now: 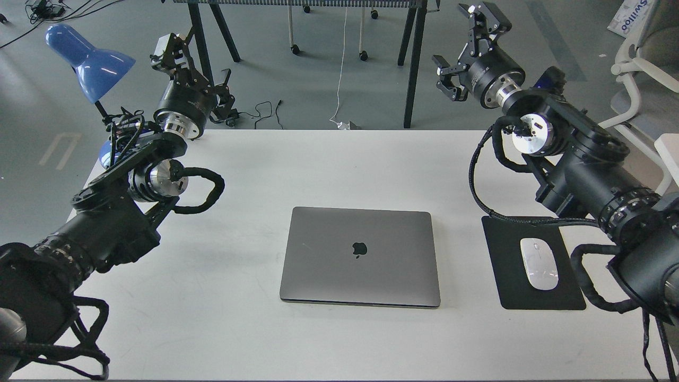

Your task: Close notebook with right arm

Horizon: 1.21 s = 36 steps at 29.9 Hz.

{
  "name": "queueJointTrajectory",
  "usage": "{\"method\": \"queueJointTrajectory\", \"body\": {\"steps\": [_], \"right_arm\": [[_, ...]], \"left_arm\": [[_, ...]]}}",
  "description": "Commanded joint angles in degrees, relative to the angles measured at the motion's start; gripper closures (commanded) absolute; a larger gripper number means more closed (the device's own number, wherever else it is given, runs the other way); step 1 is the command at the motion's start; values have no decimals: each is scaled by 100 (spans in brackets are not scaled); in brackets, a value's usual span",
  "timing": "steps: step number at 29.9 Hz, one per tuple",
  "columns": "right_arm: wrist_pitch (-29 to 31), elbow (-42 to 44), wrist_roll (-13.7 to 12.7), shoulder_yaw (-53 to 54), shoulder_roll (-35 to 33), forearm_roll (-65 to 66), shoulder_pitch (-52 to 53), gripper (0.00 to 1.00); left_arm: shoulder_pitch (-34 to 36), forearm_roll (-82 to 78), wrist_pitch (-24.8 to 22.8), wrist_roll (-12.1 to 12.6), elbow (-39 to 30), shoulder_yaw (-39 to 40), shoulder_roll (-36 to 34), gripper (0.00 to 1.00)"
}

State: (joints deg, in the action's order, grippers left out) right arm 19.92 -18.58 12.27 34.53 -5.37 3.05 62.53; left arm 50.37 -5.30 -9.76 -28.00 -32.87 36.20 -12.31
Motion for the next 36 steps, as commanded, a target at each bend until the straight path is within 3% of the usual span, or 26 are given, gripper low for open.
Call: {"method": "queueJointTrajectory", "body": {"steps": [1,5,36], "right_arm": [[484,-128,48,333,1,-375,-276,0],[808,-347,48,686,-43,-366,-514,0],[808,-550,136,1231,-175,-366,-716,0]], "left_arm": [[-1,3,0,0,-1,1,0,0],[-1,3,0,0,-1,1,0,0],[-1,3,0,0,-1,1,0,0]]}}
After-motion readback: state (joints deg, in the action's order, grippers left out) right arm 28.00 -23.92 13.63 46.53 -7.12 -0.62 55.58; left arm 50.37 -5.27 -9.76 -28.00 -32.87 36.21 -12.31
